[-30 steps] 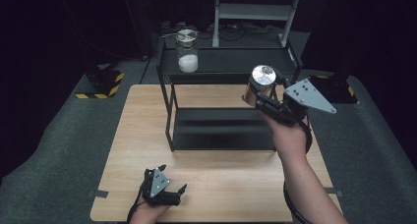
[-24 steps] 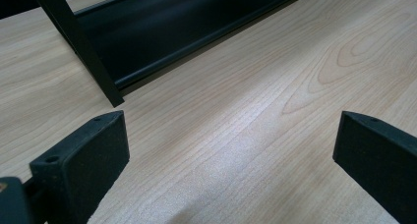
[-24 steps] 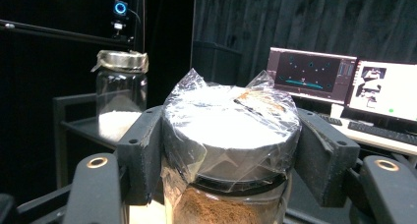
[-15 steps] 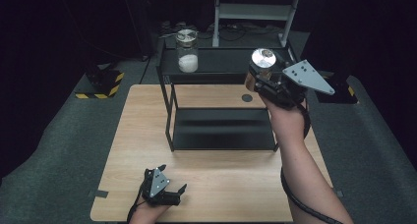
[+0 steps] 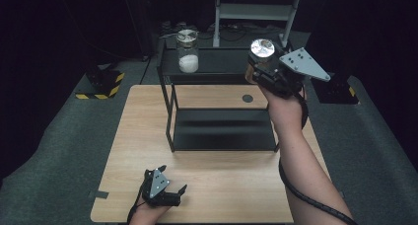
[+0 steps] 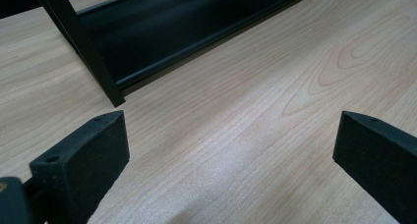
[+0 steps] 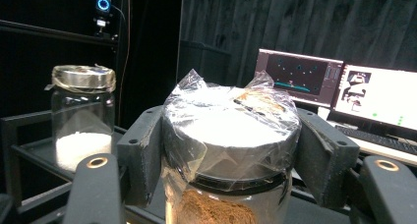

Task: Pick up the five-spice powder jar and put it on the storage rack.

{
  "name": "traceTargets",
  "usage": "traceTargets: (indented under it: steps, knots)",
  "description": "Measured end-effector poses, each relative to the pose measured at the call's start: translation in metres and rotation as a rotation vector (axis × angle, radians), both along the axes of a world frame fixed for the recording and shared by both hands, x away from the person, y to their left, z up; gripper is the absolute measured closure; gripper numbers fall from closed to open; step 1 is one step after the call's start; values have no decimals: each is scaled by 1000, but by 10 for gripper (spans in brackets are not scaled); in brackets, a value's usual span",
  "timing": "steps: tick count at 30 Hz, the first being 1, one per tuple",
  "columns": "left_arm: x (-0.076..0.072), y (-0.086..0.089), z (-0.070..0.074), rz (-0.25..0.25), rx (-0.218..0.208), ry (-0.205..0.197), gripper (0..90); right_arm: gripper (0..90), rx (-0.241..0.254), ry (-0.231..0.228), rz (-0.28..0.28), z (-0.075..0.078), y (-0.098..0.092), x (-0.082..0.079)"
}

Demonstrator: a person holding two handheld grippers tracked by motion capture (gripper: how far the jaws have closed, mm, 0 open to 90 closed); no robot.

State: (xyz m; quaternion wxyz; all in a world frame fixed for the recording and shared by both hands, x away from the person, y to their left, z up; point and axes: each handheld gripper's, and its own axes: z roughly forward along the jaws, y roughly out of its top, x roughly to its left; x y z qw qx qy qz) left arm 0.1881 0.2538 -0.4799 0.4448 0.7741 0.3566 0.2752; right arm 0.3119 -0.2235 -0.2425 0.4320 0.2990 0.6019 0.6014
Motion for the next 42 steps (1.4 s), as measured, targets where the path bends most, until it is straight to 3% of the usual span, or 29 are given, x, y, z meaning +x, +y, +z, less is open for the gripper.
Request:
traceTargets:
  steps: [23,42]
  knots:
    - [0,3,-1,8,-26,6,8,337,-2,25,-22,12,17,36]
    - [-2,6,-2,14,-44,4,8,336,16,58,-24,6,21,53]
